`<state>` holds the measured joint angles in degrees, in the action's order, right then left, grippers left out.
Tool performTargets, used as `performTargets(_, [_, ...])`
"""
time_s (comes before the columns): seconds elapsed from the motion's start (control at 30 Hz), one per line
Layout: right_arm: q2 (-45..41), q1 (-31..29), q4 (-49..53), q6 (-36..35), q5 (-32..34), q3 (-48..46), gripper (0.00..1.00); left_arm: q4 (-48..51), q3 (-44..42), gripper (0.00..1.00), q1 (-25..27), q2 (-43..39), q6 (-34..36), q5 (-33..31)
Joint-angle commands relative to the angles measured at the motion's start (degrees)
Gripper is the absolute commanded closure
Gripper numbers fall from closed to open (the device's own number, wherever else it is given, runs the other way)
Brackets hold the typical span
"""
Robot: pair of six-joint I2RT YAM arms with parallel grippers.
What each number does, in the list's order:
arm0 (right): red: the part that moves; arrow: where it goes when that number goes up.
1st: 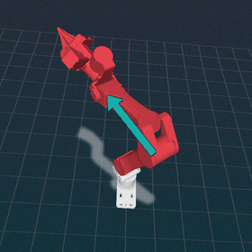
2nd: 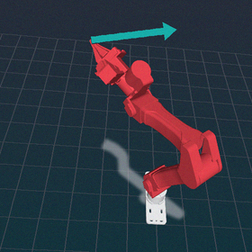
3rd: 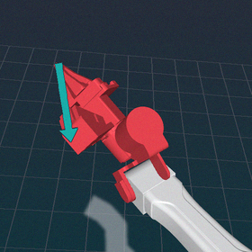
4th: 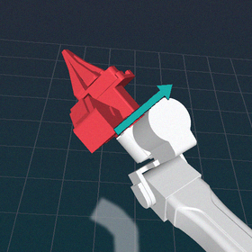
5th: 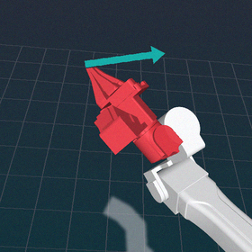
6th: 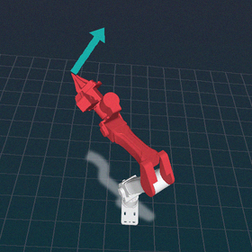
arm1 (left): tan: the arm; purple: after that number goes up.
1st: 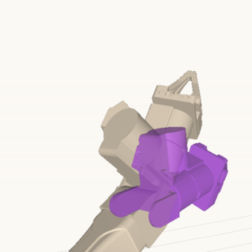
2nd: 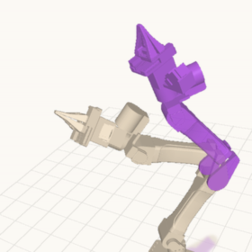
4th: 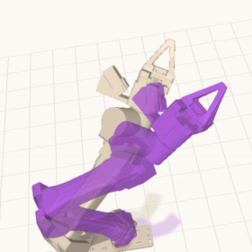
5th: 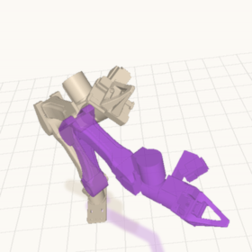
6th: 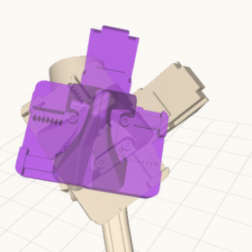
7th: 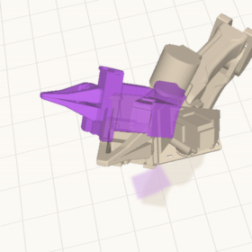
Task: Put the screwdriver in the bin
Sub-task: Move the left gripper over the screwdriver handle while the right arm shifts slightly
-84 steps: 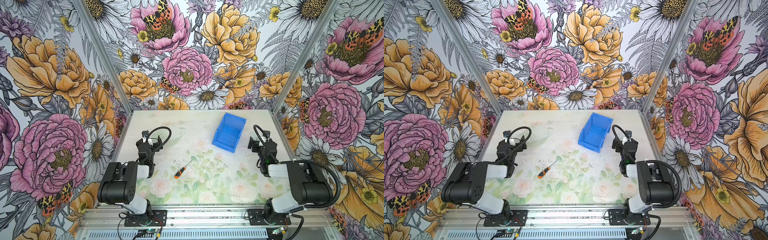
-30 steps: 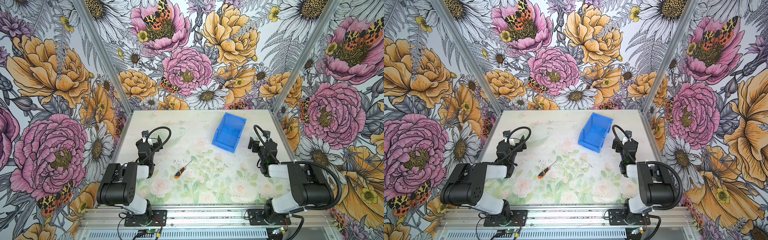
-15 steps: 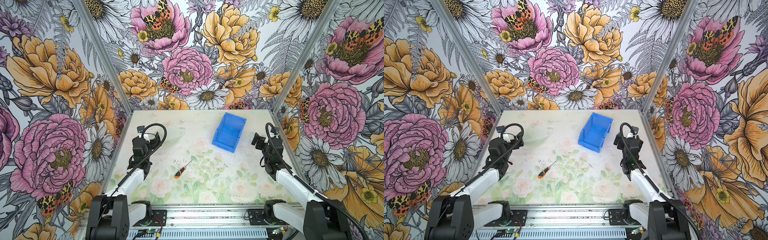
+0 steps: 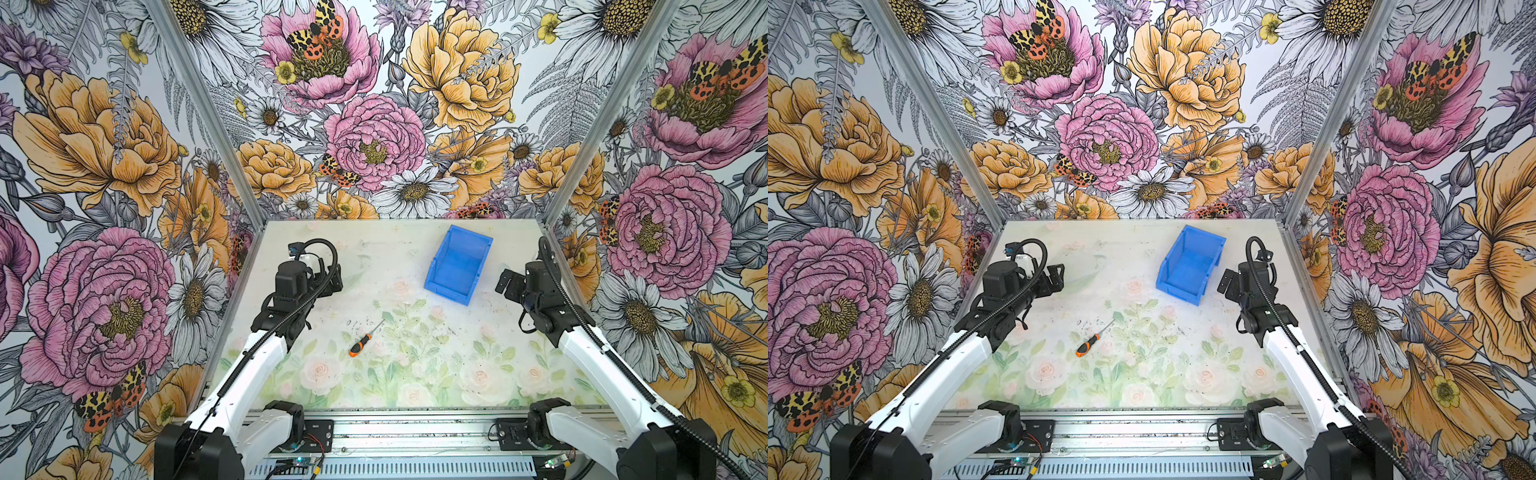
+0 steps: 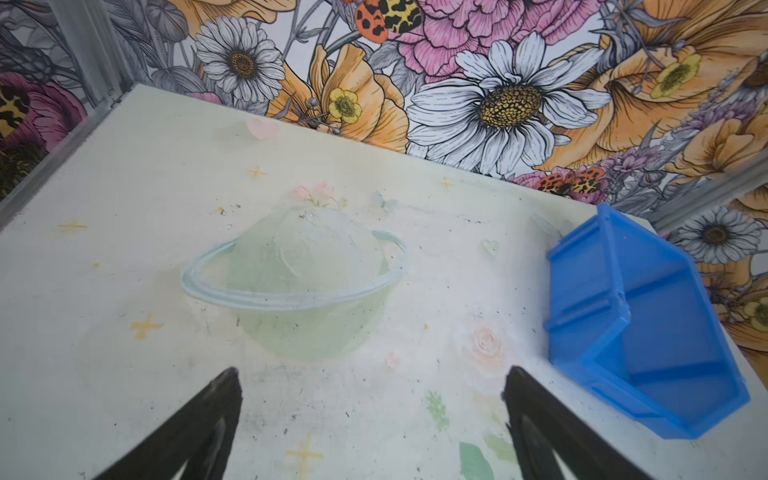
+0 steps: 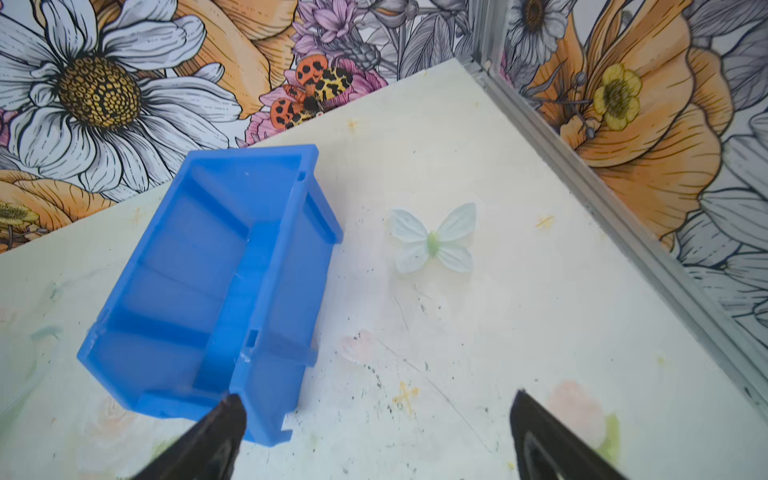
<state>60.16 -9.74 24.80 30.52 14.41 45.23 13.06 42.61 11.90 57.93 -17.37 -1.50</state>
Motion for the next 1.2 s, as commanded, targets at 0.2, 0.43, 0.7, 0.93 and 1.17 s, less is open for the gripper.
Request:
performTargets(0.2, [0.8, -4.3, 8.2, -0.6, -6.3, 3.8, 0.00, 11.5, 1.1, 0.01, 8.9, -0.9, -8.8, 1.5])
performTargets(0.43, [1.3, -6.5, 8.4, -1.0, -11.4, 3.0, 0.00, 18.5, 3.7, 0.01, 13.1, 6.6, -12.2, 5.1])
performTargets(0.7, [0.9, -10.7, 8.4, -2.0, -10.9, 2.8, 0.01, 23.2, 4.6, 0.01, 15.1, 14.8, -9.1, 7.2])
performTargets(0.93, [2.0, -12.5, 8.3, -4.1, -9.9, 4.0, 0.01, 24.2, 5.6, 0.01, 17.0, 21.0, -6.2, 6.1])
performTargets(1.17, [2.6, -12.8, 8.3, -3.7, -9.0, 4.3, 0.00, 24.2, 5.9, 0.01, 19.6, 26.7, -5.5, 4.0])
